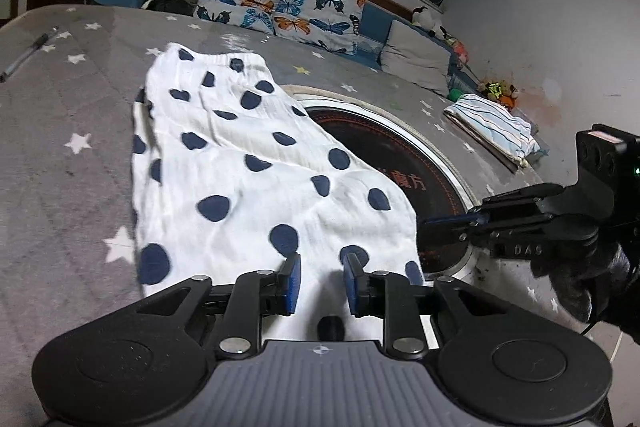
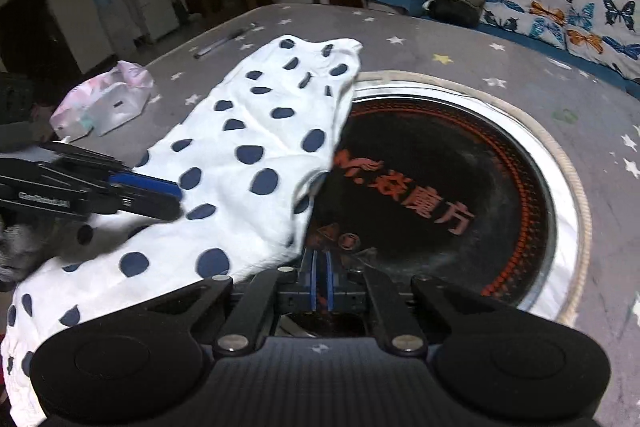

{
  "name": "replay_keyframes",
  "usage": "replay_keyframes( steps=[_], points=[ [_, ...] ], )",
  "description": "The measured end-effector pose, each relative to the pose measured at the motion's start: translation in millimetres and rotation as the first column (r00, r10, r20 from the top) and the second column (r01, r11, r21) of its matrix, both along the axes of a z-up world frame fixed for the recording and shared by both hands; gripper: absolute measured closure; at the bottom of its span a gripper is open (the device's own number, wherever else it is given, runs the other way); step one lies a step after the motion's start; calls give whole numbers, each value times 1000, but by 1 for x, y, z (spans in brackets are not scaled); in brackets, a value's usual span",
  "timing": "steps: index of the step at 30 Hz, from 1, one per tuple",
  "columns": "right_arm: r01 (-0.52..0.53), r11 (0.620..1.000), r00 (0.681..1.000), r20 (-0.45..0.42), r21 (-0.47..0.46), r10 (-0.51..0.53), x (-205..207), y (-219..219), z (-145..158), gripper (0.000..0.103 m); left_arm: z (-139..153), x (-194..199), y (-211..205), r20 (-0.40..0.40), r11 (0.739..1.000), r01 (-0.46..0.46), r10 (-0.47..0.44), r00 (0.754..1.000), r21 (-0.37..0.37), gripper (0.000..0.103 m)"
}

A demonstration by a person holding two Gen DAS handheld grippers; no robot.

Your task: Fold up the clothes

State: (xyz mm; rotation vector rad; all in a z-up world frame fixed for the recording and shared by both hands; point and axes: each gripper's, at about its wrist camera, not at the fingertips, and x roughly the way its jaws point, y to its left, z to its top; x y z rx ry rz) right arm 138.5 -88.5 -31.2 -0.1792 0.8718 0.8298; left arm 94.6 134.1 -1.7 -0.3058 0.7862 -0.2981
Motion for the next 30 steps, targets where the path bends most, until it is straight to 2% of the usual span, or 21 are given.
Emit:
replay_keyframes(
  steps=[5, 8, 10, 15, 18, 20, 22, 26, 29, 30],
  points=[
    [-34, 996, 998, 52, 79, 30, -3, 9, 22, 94, 11, 5, 7, 30, 1000, -27, 27, 999, 6, 76],
    [-68, 994, 997, 45, 88, 64, -2, 28, 19, 89, 9, 18, 9, 28, 998, -59, 58, 998, 12, 78],
    [-84, 993, 996, 31, 77, 82, -2, 39, 11, 82, 5, 25, 15, 18, 996, -90, 89, 996, 26, 79],
    [-111, 993, 994, 7, 27, 111, -3, 54, -11, 78, -3, 27, 36, 11, 987, -147, 146, 989, 62, 79],
    [-118, 993, 993, 31, 9, 117, -11, 51, -5, 78, 1, 21, 44, 18, 984, -166, 165, 986, 72, 79],
    [-132, 991, 990, 50, 3, 132, -19, 50, 1, 75, 6, 12, 40, 29, 985, -153, 151, 988, 82, 79],
    [-169, 986, 984, 67, 6, 168, -30, 53, 8, 65, 12, 2, 32, 46, 990, -118, 114, 992, 84, 79],
    [-257, 966, 962, 88, -12, 257, -57, 65, 15, 60, 20, -21, 14, 67, 995, -45, 39, 997, 87, 79],
    [-286, 957, 952, 98, -41, 289, -75, 67, 10, 59, 17, -39, 6, 64, 996, -16, 11, 998, 89, 79],
    [-295, 954, 949, 101, -51, 299, -81, 67, 9, 53, 16, -45, 3, 62, 996, -8, 3, 998, 90, 79]
  ],
)
